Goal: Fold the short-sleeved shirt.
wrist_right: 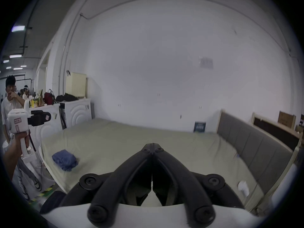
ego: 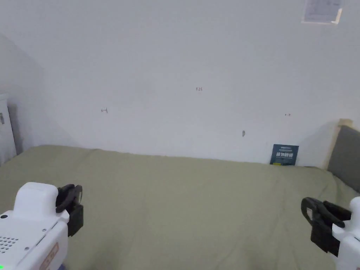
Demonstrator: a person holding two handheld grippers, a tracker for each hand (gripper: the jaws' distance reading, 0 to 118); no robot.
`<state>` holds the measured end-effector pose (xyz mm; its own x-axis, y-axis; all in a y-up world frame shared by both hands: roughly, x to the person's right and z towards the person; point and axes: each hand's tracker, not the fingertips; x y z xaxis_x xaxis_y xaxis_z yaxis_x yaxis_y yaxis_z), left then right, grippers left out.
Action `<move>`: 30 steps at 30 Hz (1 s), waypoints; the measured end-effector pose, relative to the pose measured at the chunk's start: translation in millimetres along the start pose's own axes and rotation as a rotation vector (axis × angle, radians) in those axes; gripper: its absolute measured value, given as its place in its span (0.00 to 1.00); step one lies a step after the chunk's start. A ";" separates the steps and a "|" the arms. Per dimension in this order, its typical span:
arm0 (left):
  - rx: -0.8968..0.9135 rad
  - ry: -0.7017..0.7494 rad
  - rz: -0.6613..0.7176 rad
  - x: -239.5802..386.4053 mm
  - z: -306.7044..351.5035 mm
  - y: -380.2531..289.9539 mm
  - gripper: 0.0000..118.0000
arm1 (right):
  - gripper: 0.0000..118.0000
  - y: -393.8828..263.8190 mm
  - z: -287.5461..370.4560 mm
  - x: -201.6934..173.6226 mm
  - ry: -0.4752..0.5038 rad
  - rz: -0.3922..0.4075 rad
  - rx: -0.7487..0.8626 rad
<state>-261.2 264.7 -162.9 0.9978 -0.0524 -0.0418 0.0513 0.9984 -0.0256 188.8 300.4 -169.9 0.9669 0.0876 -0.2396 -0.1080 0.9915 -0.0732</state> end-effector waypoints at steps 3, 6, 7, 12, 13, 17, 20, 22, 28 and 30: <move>0.079 0.010 -0.038 33.0 21.1 22.4 0.11 | 0.00 17.6 16.8 -0.7 -0.016 0.020 0.053; 0.087 0.002 -0.044 46.6 35.1 33.5 0.11 | 0.00 12.6 20.5 6.0 -0.037 0.033 0.065; 0.089 -0.001 -0.043 50.8 38.3 37.4 0.11 | 0.00 10.3 22.3 7.1 -0.040 0.031 0.067; 0.098 0.035 -0.052 53.0 41.9 39.7 0.11 | 0.00 -7.8 19.4 16.2 -0.090 0.037 0.077; 0.100 0.036 -0.035 51.5 41.0 39.4 0.11 | 0.00 -9.6 20.1 17.7 -0.088 0.041 0.076; 0.096 0.027 -0.024 54.6 36.0 42.6 0.11 | 0.00 -10.2 21.1 16.4 -0.120 0.014 0.096; 0.092 0.001 -0.023 55.6 31.1 42.5 0.11 | 0.00 -4.1 15.1 19.2 -0.097 -0.005 0.099; 0.088 -0.005 -0.026 58.0 28.4 42.5 0.11 | 0.00 1.4 15.0 19.4 -0.113 -0.008 0.108; 0.075 -0.010 -0.021 60.0 27.3 41.9 0.11 | 0.00 3.6 9.0 20.8 -0.087 -0.016 0.106; 0.073 -0.014 -0.013 59.8 26.1 41.7 0.11 | 0.01 3.2 7.4 20.0 -0.092 -0.010 0.097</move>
<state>-198.2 303.8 -140.3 0.9974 -0.0660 -0.0282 0.0672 0.9966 0.0469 209.6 306.1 -167.8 0.9854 0.0817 -0.1494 -0.0796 0.9966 0.0199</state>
